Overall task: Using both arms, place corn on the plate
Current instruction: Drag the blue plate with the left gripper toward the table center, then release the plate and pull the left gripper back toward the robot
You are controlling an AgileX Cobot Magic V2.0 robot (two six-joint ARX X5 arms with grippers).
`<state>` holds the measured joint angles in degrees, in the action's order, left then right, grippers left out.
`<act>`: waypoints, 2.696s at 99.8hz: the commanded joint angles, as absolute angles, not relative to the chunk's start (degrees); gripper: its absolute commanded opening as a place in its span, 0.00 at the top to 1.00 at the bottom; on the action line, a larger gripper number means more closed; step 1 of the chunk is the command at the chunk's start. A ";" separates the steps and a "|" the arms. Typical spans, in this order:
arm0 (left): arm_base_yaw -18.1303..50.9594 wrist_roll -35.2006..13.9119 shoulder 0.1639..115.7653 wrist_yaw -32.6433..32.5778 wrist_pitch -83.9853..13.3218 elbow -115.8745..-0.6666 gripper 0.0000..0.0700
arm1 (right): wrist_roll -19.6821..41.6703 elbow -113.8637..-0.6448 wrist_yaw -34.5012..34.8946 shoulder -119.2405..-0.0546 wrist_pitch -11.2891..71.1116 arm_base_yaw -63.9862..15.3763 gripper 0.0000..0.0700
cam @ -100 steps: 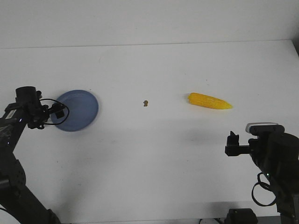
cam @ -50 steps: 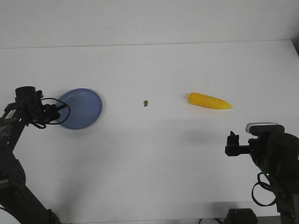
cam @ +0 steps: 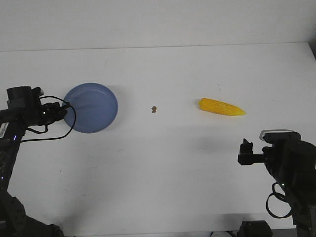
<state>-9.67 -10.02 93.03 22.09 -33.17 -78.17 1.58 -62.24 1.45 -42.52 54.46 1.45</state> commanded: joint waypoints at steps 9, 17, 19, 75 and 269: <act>-4.93 -10.00 94.08 25.19 -34.33 -78.06 0.99 | 2.17 -63.11 1.41 -42.81 53.63 1.48 0.13; -1.85 -10.02 94.08 27.73 -33.04 -76.53 0.99 | 2.17 -63.11 1.41 -42.81 53.63 1.48 0.13; -1.04 -10.02 94.08 27.99 -32.82 -76.09 0.99 | 2.17 -63.11 1.41 -42.81 53.63 1.48 0.13; 18.48 -11.70 94.59 28.12 -23.49 -66.67 0.99 | 2.17 -63.11 1.41 -42.81 53.63 1.48 0.13; 15.44 -1.48 86.21 13.28 -20.97 -66.70 0.11 | 2.15 -63.11 1.43 -42.81 53.65 1.48 0.13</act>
<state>16.58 -4.60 87.85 15.53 -20.53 -65.93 1.63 -62.24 1.45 -42.52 54.24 1.45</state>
